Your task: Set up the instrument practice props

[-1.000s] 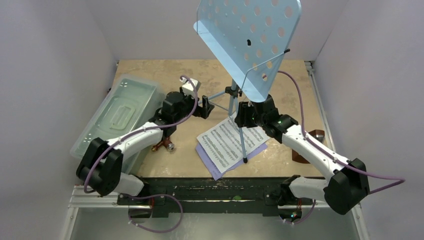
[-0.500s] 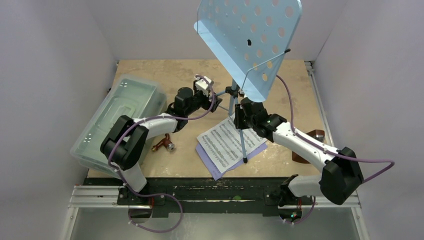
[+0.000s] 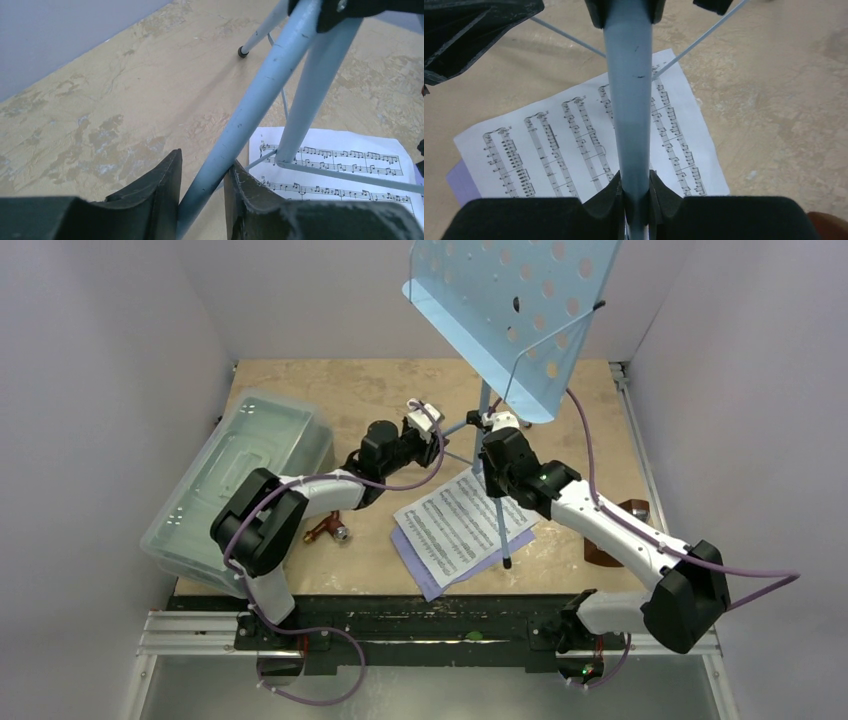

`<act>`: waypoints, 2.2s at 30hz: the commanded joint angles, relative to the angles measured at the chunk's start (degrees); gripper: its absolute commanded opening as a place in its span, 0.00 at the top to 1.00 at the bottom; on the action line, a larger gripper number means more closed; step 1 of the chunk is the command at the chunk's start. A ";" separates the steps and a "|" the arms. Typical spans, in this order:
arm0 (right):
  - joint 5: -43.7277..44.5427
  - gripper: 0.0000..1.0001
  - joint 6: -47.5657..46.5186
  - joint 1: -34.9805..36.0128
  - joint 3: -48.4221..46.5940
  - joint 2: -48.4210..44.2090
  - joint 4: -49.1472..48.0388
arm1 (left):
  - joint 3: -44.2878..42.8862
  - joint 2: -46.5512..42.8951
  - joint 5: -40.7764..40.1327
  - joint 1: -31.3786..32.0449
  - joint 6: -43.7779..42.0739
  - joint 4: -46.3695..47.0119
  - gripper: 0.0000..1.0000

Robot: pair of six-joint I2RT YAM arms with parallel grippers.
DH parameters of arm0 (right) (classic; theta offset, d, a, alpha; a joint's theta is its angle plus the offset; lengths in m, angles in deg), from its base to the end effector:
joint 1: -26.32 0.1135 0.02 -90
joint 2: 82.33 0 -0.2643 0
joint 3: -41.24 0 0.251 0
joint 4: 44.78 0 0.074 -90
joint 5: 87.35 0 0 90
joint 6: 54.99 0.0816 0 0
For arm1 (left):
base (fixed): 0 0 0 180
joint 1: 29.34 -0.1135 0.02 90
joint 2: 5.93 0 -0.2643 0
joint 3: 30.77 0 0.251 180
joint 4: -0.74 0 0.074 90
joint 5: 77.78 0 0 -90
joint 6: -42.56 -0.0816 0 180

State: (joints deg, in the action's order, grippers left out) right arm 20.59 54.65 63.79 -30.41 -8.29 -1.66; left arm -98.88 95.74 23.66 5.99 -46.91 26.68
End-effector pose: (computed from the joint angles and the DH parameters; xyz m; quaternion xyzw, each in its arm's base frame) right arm 0.2569 0.1652 0.2490 -0.0834 0.9124 0.0520 0.3974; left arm 0.3457 -0.2649 0.2132 0.2865 0.6949 -0.2731 0.6004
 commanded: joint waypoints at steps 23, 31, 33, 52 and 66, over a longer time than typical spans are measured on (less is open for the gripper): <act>21.70 1.00 -0.98 -14.95 -5.48 9.49 -3.70 | 7.72 -7.32 -26.68 10.45 6.10 7.67 1.00; 22.99 0.85 -0.78 -18.93 -9.64 16.61 -6.31 | 4.42 -3.43 -21.68 10.65 8.81 6.19 1.00; 22.65 0.84 -1.53 -19.03 -10.48 17.62 -7.17 | 3.45 -2.42 -20.74 10.63 9.02 5.25 1.00; 13.89 0.99 -7.29 -19.02 -7.91 20.60 -14.52 | 0.20 -0.53 -17.90 6.18 11.97 0.32 1.00; -0.44 0.27 -4.72 -19.05 -1.77 9.89 -17.71 | -3.49 -4.05 -11.21 3.91 17.19 -2.88 0.23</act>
State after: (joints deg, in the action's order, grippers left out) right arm 29.40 47.18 44.25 -32.97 7.32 -18.86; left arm -99.25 93.66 7.11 11.76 -31.50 21.32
